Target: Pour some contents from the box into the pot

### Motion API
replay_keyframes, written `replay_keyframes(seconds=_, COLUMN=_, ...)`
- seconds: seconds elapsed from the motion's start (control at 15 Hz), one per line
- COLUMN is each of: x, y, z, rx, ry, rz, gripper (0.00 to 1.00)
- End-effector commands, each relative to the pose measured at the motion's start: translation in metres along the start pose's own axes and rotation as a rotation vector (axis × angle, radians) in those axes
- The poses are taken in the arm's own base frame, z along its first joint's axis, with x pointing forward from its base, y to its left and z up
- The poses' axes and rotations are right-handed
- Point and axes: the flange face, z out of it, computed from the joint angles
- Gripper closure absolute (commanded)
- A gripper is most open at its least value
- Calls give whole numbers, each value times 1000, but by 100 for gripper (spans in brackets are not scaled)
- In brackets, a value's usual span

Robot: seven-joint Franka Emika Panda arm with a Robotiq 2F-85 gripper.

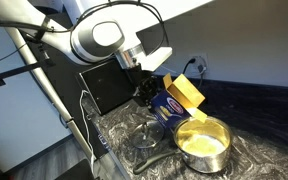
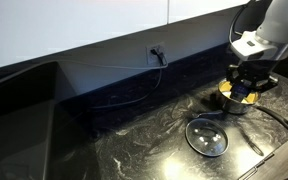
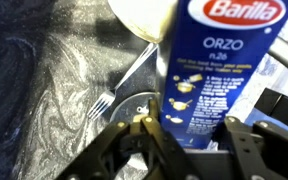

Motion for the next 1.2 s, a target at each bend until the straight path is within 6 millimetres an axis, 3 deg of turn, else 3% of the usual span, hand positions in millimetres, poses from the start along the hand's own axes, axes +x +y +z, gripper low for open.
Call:
replay_keyframes(seconds=0.0, x=13, y=-11, z=-21, rx=-7, ry=-169, rz=7, gripper=77)
replay_keyframes(seconds=0.33, x=38, y=-14, z=-21, rx=-9, ry=-378, rz=-15, gripper=77)
replay_keyframes(seconds=0.73, x=74, y=-4, z=-22, rx=-52, ry=-535, rz=-89, gripper=77)
replay_keyframes(seconds=1.13, x=125, y=7, z=-9, rx=-104, ry=-717, rz=-172, gripper=77)
